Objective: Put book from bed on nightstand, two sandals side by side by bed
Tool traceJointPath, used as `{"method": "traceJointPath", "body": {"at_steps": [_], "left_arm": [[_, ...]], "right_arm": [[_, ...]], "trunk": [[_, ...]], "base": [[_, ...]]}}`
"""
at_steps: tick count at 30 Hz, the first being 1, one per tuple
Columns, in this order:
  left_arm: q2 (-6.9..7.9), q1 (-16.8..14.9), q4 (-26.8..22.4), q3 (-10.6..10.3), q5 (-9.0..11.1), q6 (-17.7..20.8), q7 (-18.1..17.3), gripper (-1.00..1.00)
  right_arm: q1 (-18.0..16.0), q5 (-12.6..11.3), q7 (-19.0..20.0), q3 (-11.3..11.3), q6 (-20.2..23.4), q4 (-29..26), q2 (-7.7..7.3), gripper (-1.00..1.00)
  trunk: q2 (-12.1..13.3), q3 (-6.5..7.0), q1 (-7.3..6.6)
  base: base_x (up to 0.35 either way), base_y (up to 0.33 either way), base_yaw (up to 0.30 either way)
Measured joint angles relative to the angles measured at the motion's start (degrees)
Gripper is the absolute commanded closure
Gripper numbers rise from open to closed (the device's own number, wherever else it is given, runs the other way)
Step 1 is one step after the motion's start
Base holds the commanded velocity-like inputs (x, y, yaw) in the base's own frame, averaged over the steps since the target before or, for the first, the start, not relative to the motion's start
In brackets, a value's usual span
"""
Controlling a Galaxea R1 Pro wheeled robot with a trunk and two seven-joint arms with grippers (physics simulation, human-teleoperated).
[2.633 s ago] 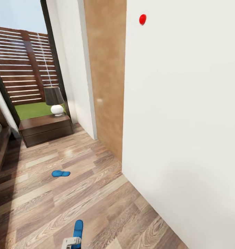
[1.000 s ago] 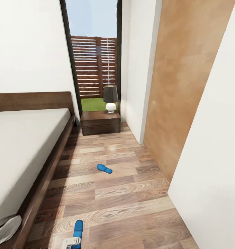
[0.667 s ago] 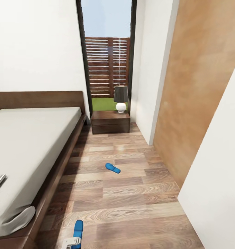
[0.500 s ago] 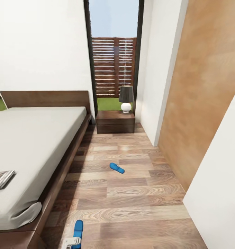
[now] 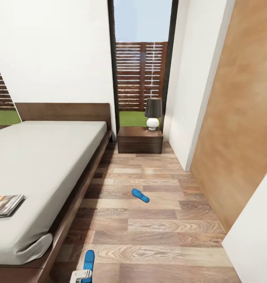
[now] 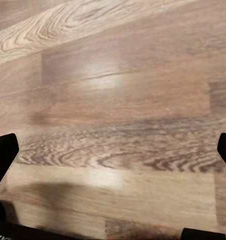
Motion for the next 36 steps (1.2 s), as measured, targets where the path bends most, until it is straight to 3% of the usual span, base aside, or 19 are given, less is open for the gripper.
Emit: {"method": "traceJointPath", "body": {"at_steps": [10,24,36], "left_arm": [[0.0,0.0,0.0,0.0,-0.1,0.0,0.0,1.0],[0.04,0.9,0.0,0.1,0.0,0.0,0.0,1.0],[0.0,1.0,0.0,0.1,-0.1,0.0,0.0,1.0]], "right_arm": [[0.0,0.0,0.0,-0.2,0.0,5.5,-0.05,-1.0],[-0.3,0.1,4.6,-0.5,4.3,5.1,-0.26,-1.0],[-0.3,0.1,8.4,-0.5,5.5,5.1,-0.26,-1.0]], "trunk": [[0.0,0.0,0.03],[0.0,0.0,0.03],[0.0,0.0,0.02]], "base": [[0.133,0.0,0.0],[0.007,0.0,0.0],[0.188,-0.055,0.0]]}}
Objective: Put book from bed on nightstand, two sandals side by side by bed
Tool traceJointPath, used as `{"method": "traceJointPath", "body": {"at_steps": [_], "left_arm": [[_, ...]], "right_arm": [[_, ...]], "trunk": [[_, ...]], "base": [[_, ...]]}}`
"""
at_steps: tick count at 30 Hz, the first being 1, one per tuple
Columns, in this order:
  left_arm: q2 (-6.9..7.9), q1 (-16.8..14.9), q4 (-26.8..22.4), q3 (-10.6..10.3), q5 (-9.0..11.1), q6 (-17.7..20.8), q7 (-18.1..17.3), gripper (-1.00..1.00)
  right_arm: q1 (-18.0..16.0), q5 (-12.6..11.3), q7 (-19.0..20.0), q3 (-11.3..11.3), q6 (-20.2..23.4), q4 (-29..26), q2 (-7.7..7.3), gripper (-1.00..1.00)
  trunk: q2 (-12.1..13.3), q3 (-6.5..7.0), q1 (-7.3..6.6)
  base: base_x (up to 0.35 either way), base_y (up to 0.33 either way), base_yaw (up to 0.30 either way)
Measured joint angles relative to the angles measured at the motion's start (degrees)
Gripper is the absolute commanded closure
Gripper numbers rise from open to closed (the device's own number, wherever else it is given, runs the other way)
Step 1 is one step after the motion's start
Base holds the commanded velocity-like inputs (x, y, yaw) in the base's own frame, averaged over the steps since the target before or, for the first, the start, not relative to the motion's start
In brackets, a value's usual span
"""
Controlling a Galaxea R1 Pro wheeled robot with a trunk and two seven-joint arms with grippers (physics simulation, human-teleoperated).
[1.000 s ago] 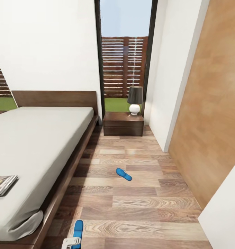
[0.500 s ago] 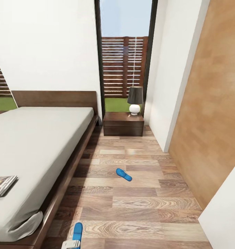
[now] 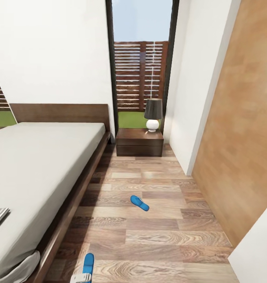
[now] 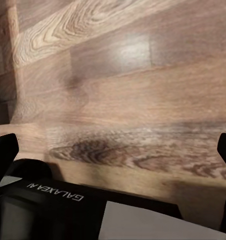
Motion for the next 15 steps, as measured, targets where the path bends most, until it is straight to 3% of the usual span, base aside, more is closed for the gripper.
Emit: {"method": "traceJointPath", "body": {"at_steps": [9,10,11,15], "left_arm": [[0.0,0.0,0.0,0.0,0.0,0.0,0.0,1.0],[0.0,0.0,0.0,0.0,0.0,0.0,0.0,1.0],[0.0,0.0,0.0,0.0,0.0,0.0,0.0,1.0],[0.0,0.0,0.0,0.0,0.0,0.0,0.0,1.0]], "right_arm": [[0.0,0.0,2.9,0.0,0.0,0.0,0.0,-1.0],[0.0,-0.3,20.7,0.0,0.0,0.0,0.01,-1.0],[0.0,-0.3,24.3,-0.1,0.0,0.0,0.0,-1.0],[0.0,-0.3,24.5,-0.1,0.0,0.0,0.0,-1.0]], "trunk": [[0.0,0.0,-0.02],[0.0,0.0,-0.03],[0.0,0.0,-0.03],[0.0,0.0,-0.03]], "base": [[0.233,-0.047,0.0],[0.3,-0.072,0.0],[0.302,-0.072,0.0],[0.305,-0.071,0.0]]}}
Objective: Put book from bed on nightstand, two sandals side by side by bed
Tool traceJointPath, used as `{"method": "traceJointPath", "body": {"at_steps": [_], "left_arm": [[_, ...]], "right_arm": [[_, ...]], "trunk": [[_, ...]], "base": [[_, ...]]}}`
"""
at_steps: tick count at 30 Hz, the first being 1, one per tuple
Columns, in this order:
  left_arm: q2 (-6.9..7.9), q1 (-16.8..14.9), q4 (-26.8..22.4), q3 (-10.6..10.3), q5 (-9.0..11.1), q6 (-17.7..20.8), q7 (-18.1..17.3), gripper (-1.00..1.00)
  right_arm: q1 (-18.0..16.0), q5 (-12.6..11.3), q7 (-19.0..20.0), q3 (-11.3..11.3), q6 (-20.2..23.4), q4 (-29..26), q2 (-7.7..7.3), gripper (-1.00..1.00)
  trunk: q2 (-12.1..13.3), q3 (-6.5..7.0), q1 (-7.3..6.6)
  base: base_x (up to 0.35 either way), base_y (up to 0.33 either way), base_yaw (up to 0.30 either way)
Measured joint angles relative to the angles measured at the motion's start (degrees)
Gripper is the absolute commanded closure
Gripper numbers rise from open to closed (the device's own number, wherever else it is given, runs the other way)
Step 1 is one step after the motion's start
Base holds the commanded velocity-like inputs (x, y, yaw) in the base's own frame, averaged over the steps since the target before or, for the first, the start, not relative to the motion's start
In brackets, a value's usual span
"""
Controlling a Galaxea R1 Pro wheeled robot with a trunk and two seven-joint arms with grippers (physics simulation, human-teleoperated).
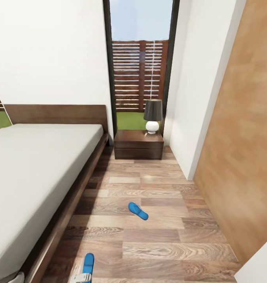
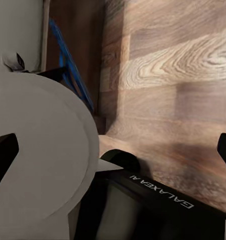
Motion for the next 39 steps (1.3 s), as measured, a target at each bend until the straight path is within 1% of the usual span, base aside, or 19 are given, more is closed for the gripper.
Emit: {"method": "traceJointPath", "body": {"at_steps": [30,32,33,35,36,39], "left_arm": [[0.06,0.0,-0.1,0.1,0.0,0.0,-0.1,1.0],[0.04,0.0,-0.1,0.1,0.0,-0.1,-0.1,1.0],[0.02,0.0,-0.1,0.1,0.0,-0.1,-0.1,1.0],[0.01,0.0,-0.1,0.1,0.0,-0.1,-0.1,1.0],[0.0,0.0,-0.1,0.1,0.0,-0.1,-0.1,1.0],[0.0,0.0,-0.1,0.1,0.0,-0.1,-0.1,1.0]], "right_arm": [[0.0,0.0,0.0,0.0,-0.1,0.0,0.0,-1.0],[0.0,0.0,-1.9,-0.1,-0.1,-0.1,0.0,-1.0],[0.0,0.1,-4.8,-0.1,-0.1,-0.2,0.0,-1.0],[0.0,0.1,-8.8,-0.1,-0.2,-0.2,0.0,-1.0],[0.0,0.1,-10.1,-0.2,-0.2,-0.2,0.0,-1.0],[0.0,0.1,-10.8,-0.3,-0.2,-0.2,0.0,-1.0]], "trunk": [[0.0,0.0,0.0],[0.0,0.0,0.01],[0.0,0.0,0.02],[0.0,0.0,0.03],[0.0,0.0,0.03],[0.0,0.0,0.03]], "base": [[0.317,-0.009,0.0],[0.152,0.0,0.0],[0.068,0.0,0.0],[0.024,0.0,0.0],[0.007,0.0,0.0],[0.004,0.0,0.0]]}}
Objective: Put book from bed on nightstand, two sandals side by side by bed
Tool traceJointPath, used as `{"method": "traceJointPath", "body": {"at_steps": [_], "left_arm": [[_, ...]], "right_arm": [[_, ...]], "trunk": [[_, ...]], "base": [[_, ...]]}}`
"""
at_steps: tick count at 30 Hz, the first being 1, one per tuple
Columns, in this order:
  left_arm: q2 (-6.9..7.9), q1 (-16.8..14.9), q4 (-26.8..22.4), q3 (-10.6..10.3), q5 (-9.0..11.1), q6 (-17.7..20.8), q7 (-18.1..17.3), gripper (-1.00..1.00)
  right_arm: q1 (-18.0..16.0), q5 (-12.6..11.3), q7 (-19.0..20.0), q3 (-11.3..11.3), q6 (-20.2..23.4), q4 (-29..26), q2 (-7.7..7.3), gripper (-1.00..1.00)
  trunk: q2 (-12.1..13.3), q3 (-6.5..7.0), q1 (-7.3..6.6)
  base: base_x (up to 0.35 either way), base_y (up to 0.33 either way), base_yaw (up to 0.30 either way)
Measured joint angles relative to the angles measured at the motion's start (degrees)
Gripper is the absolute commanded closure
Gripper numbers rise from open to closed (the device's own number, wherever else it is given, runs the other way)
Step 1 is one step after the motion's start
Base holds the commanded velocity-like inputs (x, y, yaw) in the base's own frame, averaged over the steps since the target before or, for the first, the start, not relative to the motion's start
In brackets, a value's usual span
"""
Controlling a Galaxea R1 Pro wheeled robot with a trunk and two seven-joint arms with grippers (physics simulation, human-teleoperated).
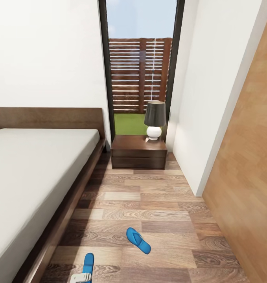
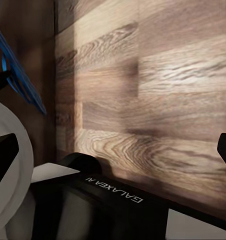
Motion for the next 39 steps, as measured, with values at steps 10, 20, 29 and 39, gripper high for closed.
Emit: {"method": "traceJointPath", "body": {"at_steps": [10,20,29,39], "left_arm": [[0.0,0.0,0.0,0.0,0.0,0.0,0.0,1.0],[0.0,0.0,0.0,0.0,0.0,0.0,0.0,1.0],[0.0,0.0,0.0,0.0,0.0,0.0,0.0,1.0],[0.0,0.0,0.0,0.0,0.0,0.0,0.0,1.0]], "right_arm": [[0.0,0.0,-0.2,-0.2,0.0,0.0,0.0,-1.0],[0.0,0.0,-1.0,-1.0,0.0,0.0,0.0,-1.0],[0.0,0.1,-10.3,-9.1,0.0,-0.3,0.0,-1.0],[0.0,0.1,-10.7,-9.4,0.0,-0.2,0.0,-1.0]], "trunk": [[0.0,0.0,-0.01],[0.0,0.0,-0.03],[0.0,0.0,0.0],[0.0,0.0,-0.03]], "base": [[0.031,-0.008,0.0],[0.247,-0.118,0.0],[0.081,-0.029,0.0],[0.113,0.0,0.0]]}}
